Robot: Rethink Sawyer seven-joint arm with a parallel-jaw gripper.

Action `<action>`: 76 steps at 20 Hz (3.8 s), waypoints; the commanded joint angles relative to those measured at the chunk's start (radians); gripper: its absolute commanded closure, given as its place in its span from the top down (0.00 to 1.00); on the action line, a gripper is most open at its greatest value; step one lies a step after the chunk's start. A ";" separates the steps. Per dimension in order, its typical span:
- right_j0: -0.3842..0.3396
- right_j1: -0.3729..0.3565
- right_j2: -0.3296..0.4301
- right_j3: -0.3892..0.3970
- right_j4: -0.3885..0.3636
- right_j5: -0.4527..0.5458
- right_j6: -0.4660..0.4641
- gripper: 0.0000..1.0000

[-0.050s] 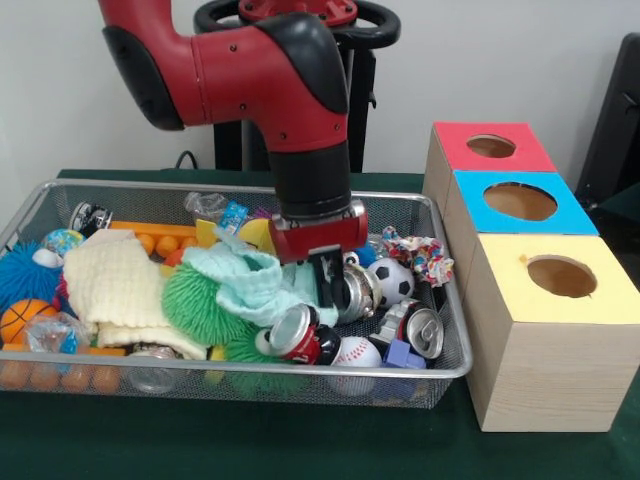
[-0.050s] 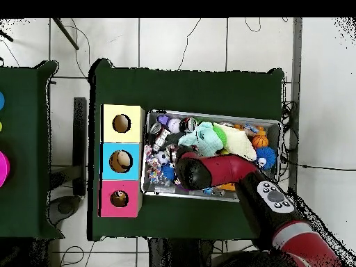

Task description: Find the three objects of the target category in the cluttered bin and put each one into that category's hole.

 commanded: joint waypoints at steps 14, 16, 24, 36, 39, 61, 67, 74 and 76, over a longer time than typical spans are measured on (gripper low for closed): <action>0.049 -0.353 -0.042 0.194 0.121 0.270 0.084 0.00; 0.049 -0.351 -0.043 0.188 0.123 0.273 0.077 0.00; 0.079 -0.476 -0.066 0.272 0.198 0.334 0.105 0.00; -0.049 -0.418 0.017 0.192 0.226 0.396 -0.070 0.00; -0.072 -0.360 0.031 0.111 0.205 0.439 -0.115 0.00; -0.192 -0.207 0.143 -0.069 0.100 0.489 -0.219 0.00; -0.188 -0.235 0.142 -0.012 0.073 0.441 -0.171 0.00; -0.142 -0.290 0.124 0.087 0.044 0.365 -0.062 0.00; -0.113 -0.310 0.102 0.137 0.036 0.319 0.005 0.00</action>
